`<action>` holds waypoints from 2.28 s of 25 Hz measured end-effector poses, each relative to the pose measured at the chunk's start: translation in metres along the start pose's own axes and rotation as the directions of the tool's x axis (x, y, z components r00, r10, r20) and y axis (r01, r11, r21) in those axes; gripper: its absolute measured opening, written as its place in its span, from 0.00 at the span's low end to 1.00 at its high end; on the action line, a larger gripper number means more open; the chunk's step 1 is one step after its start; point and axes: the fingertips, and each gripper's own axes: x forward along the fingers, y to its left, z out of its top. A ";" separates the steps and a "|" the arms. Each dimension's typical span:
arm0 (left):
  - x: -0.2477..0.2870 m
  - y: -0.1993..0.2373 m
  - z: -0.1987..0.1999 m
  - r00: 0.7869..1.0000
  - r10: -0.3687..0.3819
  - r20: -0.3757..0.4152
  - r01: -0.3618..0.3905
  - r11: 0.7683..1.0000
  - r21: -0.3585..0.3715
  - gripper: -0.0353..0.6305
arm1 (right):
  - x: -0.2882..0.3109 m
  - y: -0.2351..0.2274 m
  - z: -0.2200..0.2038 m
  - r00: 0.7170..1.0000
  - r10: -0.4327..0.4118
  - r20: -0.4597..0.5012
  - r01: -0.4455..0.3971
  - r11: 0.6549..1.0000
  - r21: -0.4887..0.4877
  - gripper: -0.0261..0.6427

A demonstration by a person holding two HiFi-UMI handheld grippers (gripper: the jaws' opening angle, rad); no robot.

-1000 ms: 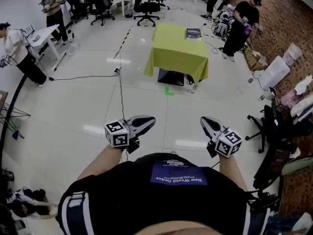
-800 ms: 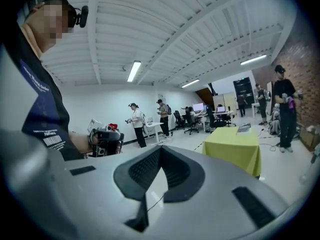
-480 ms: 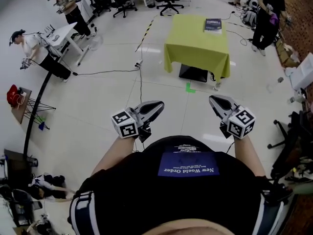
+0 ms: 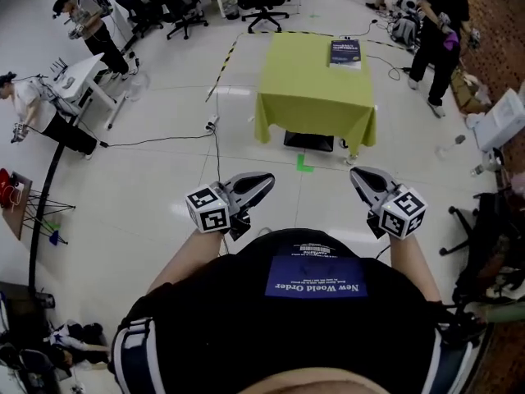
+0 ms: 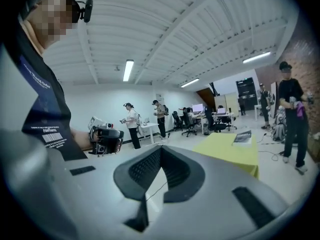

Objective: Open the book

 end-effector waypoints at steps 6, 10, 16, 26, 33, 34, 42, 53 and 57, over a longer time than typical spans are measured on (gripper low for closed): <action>0.030 0.098 0.063 0.986 -0.161 -0.042 0.162 0.987 0.009 0.06 | 0.058 -0.051 0.054 0.988 -0.157 0.009 0.157 0.988 -0.005 0.02; 0.047 0.153 0.088 0.975 -0.207 -0.078 0.209 0.978 0.018 0.06 | 0.095 -0.082 0.065 0.976 -0.216 0.014 0.215 0.976 0.041 0.02; 0.091 0.211 0.102 0.964 -0.249 -0.090 0.248 0.968 -0.021 0.06 | 0.131 -0.139 0.069 0.971 -0.237 -0.016 0.238 0.968 0.074 0.02; 0.227 0.287 0.131 0.992 -0.087 -0.096 0.086 0.996 -0.009 0.06 | 0.172 -0.312 0.086 0.997 -0.072 0.013 0.071 0.996 0.049 0.02; 0.306 0.323 0.154 0.996 0.026 -0.085 -0.025 1.000 0.005 0.06 | 0.207 -0.419 0.126 0.997 0.067 0.043 -0.067 0.998 -0.002 0.02; 0.310 0.329 0.153 0.995 0.038 -0.096 -0.037 0.999 0.011 0.06 | 0.214 -0.426 0.126 0.996 0.081 0.044 -0.081 0.997 0.001 0.02; 0.309 0.426 0.166 0.996 0.014 -0.093 -0.015 1.000 -0.015 0.06 | 0.289 -0.468 0.128 1.000 0.027 -0.007 -0.027 0.999 0.019 0.02; 0.344 0.576 0.222 0.963 -0.218 -0.159 0.223 0.975 0.017 0.06 | 0.378 -0.519 0.172 0.975 -0.212 -0.063 0.217 0.972 0.090 0.02; 0.371 0.595 0.207 0.958 -0.233 -0.168 0.233 0.972 -0.022 0.06 | 0.393 -0.539 0.150 0.978 -0.182 -0.106 0.192 0.977 0.089 0.02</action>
